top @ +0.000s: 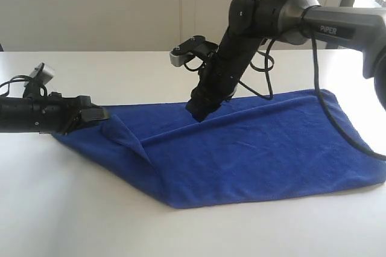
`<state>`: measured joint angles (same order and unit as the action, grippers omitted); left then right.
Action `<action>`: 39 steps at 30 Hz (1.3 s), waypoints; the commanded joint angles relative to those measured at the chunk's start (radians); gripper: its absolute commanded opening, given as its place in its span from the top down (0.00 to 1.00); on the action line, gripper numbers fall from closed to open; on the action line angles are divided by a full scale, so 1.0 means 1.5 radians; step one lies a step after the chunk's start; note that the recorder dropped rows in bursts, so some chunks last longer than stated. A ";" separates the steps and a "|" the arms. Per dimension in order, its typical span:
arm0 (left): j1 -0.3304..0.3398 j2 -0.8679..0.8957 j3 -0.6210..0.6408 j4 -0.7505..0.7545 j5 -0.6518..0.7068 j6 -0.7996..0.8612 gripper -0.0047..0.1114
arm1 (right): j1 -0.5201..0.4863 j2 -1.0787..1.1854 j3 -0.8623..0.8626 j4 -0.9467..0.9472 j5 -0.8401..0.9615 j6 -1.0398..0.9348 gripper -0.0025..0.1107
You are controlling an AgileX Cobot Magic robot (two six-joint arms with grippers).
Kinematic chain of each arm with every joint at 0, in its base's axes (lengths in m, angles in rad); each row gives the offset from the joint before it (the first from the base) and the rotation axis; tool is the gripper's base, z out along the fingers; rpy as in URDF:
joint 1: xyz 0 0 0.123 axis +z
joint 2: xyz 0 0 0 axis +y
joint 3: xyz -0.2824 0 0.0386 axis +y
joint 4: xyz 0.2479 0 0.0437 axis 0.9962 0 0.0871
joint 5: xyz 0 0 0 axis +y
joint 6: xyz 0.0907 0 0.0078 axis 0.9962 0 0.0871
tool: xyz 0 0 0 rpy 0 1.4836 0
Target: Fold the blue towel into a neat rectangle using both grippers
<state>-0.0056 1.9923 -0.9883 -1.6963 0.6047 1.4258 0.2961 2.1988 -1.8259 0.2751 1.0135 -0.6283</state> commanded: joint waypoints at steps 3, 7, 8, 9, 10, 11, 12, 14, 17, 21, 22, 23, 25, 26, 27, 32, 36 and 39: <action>-0.004 0.015 -0.016 0.020 -0.019 0.007 0.55 | -0.005 -0.006 0.002 0.012 0.007 0.004 0.60; -0.004 0.015 -0.016 0.020 -0.033 0.024 0.55 | -0.005 -0.005 0.002 0.012 0.005 0.004 0.60; -0.005 0.015 -0.016 0.020 -0.033 0.024 0.55 | -0.005 -0.005 0.002 0.012 0.004 0.004 0.60; -0.005 0.015 -0.016 0.020 -0.033 0.027 0.55 | -0.005 -0.005 0.002 0.012 0.003 0.004 0.60; -0.005 0.015 -0.016 0.020 -0.036 0.027 0.55 | -0.005 -0.005 0.002 0.012 -0.001 0.004 0.60; -0.005 0.015 -0.016 0.020 -0.038 0.027 0.55 | -0.005 -0.005 0.002 0.012 -0.002 0.004 0.60; -0.005 0.016 -0.016 0.020 -0.038 0.027 0.55 | -0.005 -0.005 0.002 0.012 -0.004 0.004 0.60; -0.005 0.020 -0.017 0.020 -0.035 0.027 0.55 | -0.005 -0.005 0.002 0.012 -0.005 0.004 0.60; -0.005 0.037 -0.023 0.019 -0.016 0.027 0.55 | -0.005 -0.005 0.002 0.012 -0.005 0.004 0.60; -0.005 0.054 -0.025 0.005 -0.003 0.027 0.55 | -0.005 -0.005 0.002 0.012 -0.005 0.004 0.60; -0.005 0.054 -0.025 0.005 -0.004 0.027 0.55 | -0.005 -0.005 0.002 0.012 -0.004 0.004 0.60; -0.005 0.054 -0.025 0.005 -0.004 0.027 0.55 | -0.005 -0.005 0.002 0.012 -0.004 0.004 0.60; -0.005 0.054 -0.025 -0.003 -0.002 0.028 0.55 | -0.005 -0.003 0.002 0.014 0.001 0.004 0.61; -0.005 0.054 -0.025 -0.008 0.000 0.032 0.55 | -0.005 0.000 0.002 0.016 0.005 0.004 0.62; -0.005 0.054 -0.025 -0.012 0.000 0.036 0.55 | -0.005 0.004 0.002 0.018 0.011 0.004 0.64; -0.005 0.054 -0.025 -0.016 0.000 0.042 0.55 | -0.004 0.049 0.002 0.072 0.062 0.002 0.72; -0.005 0.054 -0.025 -0.020 0.000 0.047 0.57 | -0.002 0.080 0.002 0.097 0.088 -0.005 0.81; -0.005 0.054 -0.025 -0.020 0.000 0.047 0.66 | 0.002 0.099 0.002 0.097 0.101 -0.017 0.89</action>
<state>-0.0098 2.0760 -1.0210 -1.7088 0.5846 1.4852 0.2961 2.3322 -1.8259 0.4075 1.1415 -0.6347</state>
